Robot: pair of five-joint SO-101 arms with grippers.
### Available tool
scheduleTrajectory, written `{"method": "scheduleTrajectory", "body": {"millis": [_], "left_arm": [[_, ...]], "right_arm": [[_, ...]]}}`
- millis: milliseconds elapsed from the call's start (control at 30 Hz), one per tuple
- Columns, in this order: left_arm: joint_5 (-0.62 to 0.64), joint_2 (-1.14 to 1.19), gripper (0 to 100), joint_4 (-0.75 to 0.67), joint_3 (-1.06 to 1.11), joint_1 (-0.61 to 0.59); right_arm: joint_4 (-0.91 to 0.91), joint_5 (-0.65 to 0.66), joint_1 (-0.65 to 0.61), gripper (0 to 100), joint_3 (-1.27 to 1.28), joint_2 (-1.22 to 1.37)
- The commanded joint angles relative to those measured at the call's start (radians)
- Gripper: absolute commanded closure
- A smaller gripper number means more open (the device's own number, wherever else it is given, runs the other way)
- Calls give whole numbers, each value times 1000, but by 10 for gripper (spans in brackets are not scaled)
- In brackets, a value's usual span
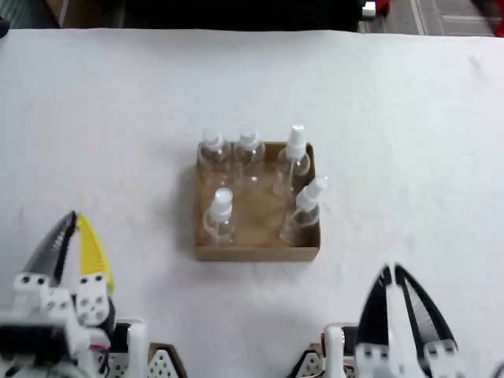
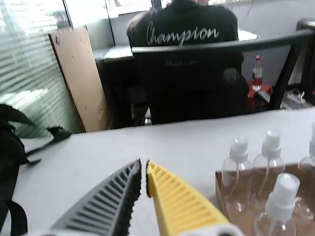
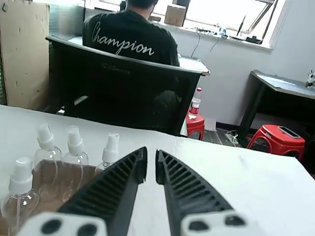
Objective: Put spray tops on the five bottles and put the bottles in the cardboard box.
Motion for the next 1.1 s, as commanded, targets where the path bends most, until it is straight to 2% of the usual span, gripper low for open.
{"method": "scheduleTrajectory", "body": {"millis": [0, 100, 233, 400, 467, 633, 767, 1000, 1067], "left_arm": [[6, 1, 976, 28, 166, -7], [6, 1, 976, -58, 334, -8], [6, 1, 976, -287, 606, -10], [6, 1, 976, -597, 928, -10], [8, 4, 976, -651, 968, -10], [8, -2, 976, -588, 967, -4], [8, -2, 976, -468, 967, -8], [9, -2, 976, -133, 967, -7], [9, -2, 976, -120, 967, -10]], "right_arm": [[-177, 8, -1, 980, 259, 8], [-426, 8, -1, 980, 563, 8], [-719, 8, 5, 980, 893, 8], [-857, 8, -2, 980, 1132, 8], [-883, 8, -1, 980, 1188, 8], [-877, -2, -2, 980, 1289, 12], [-736, -2, -2, 980, 1287, 15], [-381, -2, -4, 980, 1287, 13], [-331, -2, -4, 980, 1287, 12]]}}
